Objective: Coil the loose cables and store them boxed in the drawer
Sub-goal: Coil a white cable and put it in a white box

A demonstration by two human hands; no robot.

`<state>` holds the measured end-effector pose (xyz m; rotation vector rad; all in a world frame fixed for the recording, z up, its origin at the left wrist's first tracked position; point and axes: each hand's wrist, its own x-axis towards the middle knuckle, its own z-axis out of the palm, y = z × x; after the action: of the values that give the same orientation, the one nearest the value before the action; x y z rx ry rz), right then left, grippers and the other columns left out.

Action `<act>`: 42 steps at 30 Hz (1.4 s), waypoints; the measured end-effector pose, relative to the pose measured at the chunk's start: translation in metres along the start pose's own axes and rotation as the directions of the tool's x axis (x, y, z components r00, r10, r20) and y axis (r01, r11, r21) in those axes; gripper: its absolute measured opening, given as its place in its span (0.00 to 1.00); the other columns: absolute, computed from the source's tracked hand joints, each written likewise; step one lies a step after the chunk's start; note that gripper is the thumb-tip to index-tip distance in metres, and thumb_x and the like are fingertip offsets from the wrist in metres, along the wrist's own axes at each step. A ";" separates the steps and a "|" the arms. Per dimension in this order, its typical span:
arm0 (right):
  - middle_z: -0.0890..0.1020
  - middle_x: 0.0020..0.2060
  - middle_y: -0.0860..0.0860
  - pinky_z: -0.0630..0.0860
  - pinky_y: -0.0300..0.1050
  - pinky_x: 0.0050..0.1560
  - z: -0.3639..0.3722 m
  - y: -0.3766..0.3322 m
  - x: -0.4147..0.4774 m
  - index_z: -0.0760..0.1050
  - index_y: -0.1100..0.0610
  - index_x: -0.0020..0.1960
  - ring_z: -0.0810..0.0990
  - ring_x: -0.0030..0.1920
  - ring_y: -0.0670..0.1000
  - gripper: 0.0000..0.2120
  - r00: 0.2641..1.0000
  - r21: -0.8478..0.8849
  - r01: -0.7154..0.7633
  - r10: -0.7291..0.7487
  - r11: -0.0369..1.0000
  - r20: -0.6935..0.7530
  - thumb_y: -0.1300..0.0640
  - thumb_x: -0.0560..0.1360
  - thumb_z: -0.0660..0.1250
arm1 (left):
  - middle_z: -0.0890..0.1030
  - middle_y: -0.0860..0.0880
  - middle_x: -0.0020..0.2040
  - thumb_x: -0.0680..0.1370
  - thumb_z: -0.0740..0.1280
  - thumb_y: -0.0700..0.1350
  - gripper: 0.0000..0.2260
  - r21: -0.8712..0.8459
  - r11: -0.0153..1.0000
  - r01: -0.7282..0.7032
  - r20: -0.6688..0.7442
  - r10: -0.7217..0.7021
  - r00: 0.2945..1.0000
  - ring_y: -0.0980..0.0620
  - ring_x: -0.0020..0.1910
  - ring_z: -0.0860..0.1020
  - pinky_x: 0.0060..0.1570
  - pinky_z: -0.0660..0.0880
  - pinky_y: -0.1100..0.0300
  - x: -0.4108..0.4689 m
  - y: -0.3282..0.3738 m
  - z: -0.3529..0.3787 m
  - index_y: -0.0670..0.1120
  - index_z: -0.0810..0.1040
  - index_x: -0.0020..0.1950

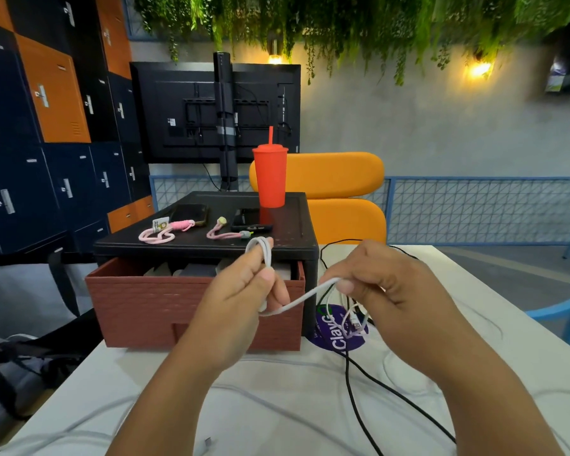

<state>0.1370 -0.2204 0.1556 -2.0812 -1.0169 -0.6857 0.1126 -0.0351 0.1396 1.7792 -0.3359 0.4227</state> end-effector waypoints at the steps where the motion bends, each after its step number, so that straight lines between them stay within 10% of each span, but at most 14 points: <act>1: 0.72 0.35 0.42 0.67 0.30 0.40 0.000 -0.001 0.000 0.75 0.42 0.50 0.73 0.40 0.40 0.08 1.000 0.024 0.017 -0.017 1.000 -0.025 0.48 0.74 0.60 | 0.76 0.53 0.31 0.81 0.54 0.38 0.16 0.020 1.000 0.001 0.028 -0.001 1.000 0.58 0.32 0.72 0.39 0.71 0.68 0.000 0.000 0.000 0.58 0.72 0.58; 9: 0.77 0.37 0.44 0.68 0.27 0.40 0.005 -0.002 0.001 0.75 0.38 0.51 0.73 0.40 0.41 0.09 0.949 0.166 -0.052 0.101 0.985 -0.299 0.46 0.72 0.62 | 0.72 0.52 0.24 0.75 0.56 0.52 0.17 -0.137 0.987 0.081 0.245 -0.045 0.968 0.55 0.28 0.70 0.55 0.72 0.43 -0.006 0.005 0.008 0.51 0.81 0.55; 14: 0.76 0.38 0.44 0.66 0.29 0.36 0.009 -0.004 0.002 0.73 0.35 0.50 0.72 0.37 0.43 0.10 0.895 0.166 -0.115 0.175 0.979 -0.410 0.49 0.71 0.63 | 0.66 0.54 0.22 0.69 0.63 0.55 0.16 -0.304 0.945 0.121 0.338 -0.012 0.941 0.56 0.24 0.68 0.46 0.74 0.64 -0.008 0.005 0.011 0.50 0.82 0.51; 18: 0.79 0.34 0.38 0.68 0.28 0.38 0.011 -0.008 0.002 0.78 0.37 0.37 0.75 0.37 0.40 0.09 0.919 0.265 -0.155 0.237 0.952 -0.315 0.49 0.73 0.64 | 0.63 0.55 0.20 0.69 0.69 0.50 0.13 -0.536 0.836 0.120 0.327 0.075 0.942 0.57 0.22 0.67 0.40 0.75 0.62 -0.008 0.003 0.009 0.46 0.83 0.49; 27: 0.73 0.29 0.43 0.67 0.32 0.32 0.017 -0.010 0.002 0.76 0.54 0.43 0.70 0.31 0.41 0.14 0.966 0.289 -0.259 0.254 0.921 0.057 0.45 0.73 0.58 | 0.70 0.53 0.21 0.72 0.70 0.46 0.12 -0.862 0.443 0.246 0.345 0.158 0.925 0.56 0.24 0.71 0.43 0.78 0.57 -0.003 -0.001 0.012 0.39 0.81 0.49; 33: 0.70 0.25 0.45 0.66 0.43 0.34 0.023 -0.010 0.004 0.70 0.55 0.33 0.66 0.29 0.44 0.16 0.906 0.350 -0.381 0.421 0.856 -0.041 0.50 0.78 0.59 | 0.67 0.50 0.22 0.72 0.63 0.48 0.13 -0.783 0.594 0.187 0.225 -0.011 0.974 0.53 0.25 0.71 0.40 0.78 0.58 -0.002 0.003 0.024 0.41 0.83 0.44; 37: 0.69 0.25 0.47 0.68 0.50 0.39 0.024 -0.009 0.006 0.70 0.56 0.32 0.68 0.32 0.50 0.15 0.850 0.461 -0.435 0.521 0.773 -0.072 0.55 0.78 0.59 | 0.74 0.50 0.28 0.67 0.76 0.50 0.18 -0.720 0.675 0.165 0.301 0.089 0.949 0.53 0.32 0.77 0.47 0.77 0.59 -0.001 -0.001 0.018 0.42 0.82 0.52; 42: 0.65 0.20 0.45 0.62 0.34 0.27 0.017 -0.011 0.004 0.73 0.56 0.32 0.63 0.24 0.42 0.17 0.886 0.491 -0.405 0.463 0.771 0.004 0.52 0.77 0.60 | 0.66 0.52 0.25 0.72 0.61 0.44 0.12 -0.686 0.718 0.119 0.162 -0.008 0.987 0.55 0.25 0.69 0.40 0.77 0.61 -0.003 0.003 0.021 0.44 0.84 0.45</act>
<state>0.1330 -0.2004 0.1518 -1.7137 -0.5255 -0.2696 0.1107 -0.0561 0.1365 1.0653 -0.4658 0.0780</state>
